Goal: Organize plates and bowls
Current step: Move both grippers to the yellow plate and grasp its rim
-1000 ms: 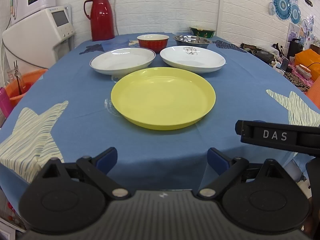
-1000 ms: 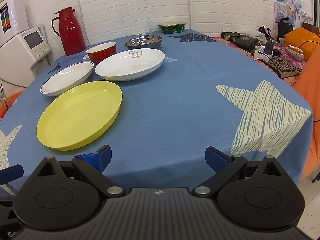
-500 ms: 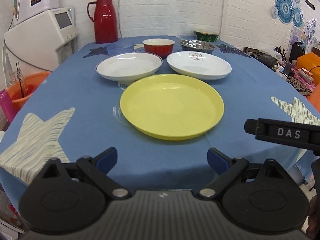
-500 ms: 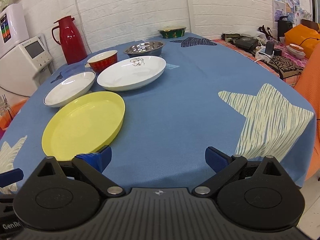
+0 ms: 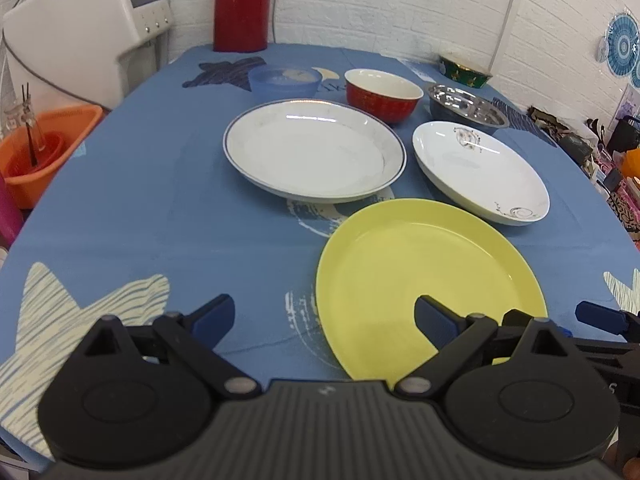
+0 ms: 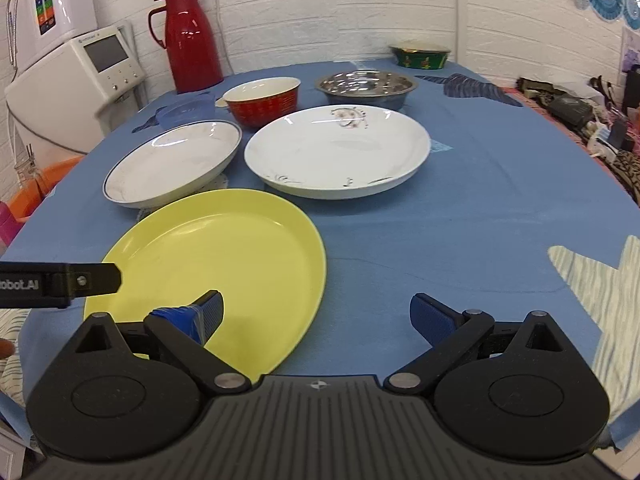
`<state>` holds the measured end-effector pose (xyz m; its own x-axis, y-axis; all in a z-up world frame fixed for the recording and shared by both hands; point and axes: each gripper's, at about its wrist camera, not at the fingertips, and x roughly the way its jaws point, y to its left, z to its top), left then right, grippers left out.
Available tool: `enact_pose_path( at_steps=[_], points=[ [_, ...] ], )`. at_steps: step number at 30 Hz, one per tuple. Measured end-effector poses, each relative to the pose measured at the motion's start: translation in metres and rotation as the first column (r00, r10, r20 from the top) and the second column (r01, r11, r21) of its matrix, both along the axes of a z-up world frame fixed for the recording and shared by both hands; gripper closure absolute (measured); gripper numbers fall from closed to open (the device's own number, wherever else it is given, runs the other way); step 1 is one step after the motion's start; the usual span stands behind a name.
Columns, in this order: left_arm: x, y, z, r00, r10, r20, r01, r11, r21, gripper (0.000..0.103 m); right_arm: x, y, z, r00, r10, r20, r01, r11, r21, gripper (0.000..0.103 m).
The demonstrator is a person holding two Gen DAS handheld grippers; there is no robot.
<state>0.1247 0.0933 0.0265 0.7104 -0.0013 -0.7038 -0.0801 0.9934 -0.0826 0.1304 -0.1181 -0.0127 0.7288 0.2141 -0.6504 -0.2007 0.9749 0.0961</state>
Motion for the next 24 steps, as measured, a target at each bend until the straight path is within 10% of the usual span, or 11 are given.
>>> enact_pose_path(
  at_steps=[15,24],
  points=[
    [0.024,-0.011,-0.033,0.996,-0.070,-0.050,0.072,0.997,0.033,0.010,0.008,0.018,-0.013,0.990,0.142,0.025,-0.140,0.988,-0.068,0.013],
    [0.009,-0.008,-0.028,0.992,-0.129,-0.008,0.129,0.992,-0.007,0.056,0.001,0.038,-0.012,0.973,0.226,0.050,-0.223,0.972,-0.073,0.022]
  ],
)
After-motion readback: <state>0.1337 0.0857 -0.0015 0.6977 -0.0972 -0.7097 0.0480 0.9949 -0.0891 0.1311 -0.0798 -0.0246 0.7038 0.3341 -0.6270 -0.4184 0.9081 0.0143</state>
